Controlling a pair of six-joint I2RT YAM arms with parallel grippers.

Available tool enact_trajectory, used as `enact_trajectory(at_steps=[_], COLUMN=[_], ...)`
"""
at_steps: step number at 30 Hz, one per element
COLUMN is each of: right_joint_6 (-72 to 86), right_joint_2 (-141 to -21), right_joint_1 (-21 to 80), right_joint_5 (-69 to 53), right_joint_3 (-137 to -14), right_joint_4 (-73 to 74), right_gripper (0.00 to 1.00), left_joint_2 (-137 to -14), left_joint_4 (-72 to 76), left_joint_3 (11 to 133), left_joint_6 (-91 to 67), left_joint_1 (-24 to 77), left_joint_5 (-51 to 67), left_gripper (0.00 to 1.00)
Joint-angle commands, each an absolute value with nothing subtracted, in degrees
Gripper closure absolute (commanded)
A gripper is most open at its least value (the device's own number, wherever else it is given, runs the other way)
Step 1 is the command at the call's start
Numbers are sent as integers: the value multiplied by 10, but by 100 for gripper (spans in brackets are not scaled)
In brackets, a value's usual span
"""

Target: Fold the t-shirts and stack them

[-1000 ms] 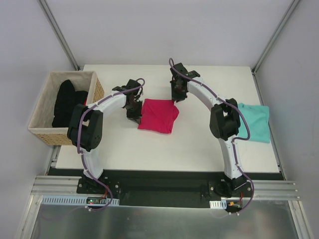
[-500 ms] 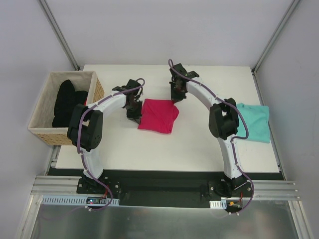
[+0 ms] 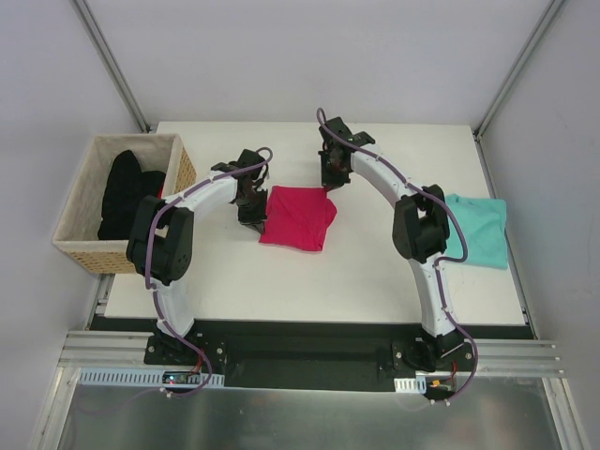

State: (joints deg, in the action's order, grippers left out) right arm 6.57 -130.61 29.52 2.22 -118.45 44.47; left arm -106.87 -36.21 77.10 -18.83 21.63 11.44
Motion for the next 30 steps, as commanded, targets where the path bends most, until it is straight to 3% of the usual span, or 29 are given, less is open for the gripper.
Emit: enact_trajectory(at_steps=[1, 30], right_joint_6=[57, 58], right_joint_2=[-1303, -1295], right_joint_1=[293, 274], right_joint_5=[37, 55], right_joint_3=[-1217, -1196], right_joint_4=[454, 448], right_gripper=[99, 99], left_joint_2=[-1047, -1022], left_joint_4=[-362, -361], left_joint_3=[768, 742], left_joint_6=[-185, -194], left_joint_1=[208, 205], left_joint_5=[98, 64], left_gripper=[100, 100])
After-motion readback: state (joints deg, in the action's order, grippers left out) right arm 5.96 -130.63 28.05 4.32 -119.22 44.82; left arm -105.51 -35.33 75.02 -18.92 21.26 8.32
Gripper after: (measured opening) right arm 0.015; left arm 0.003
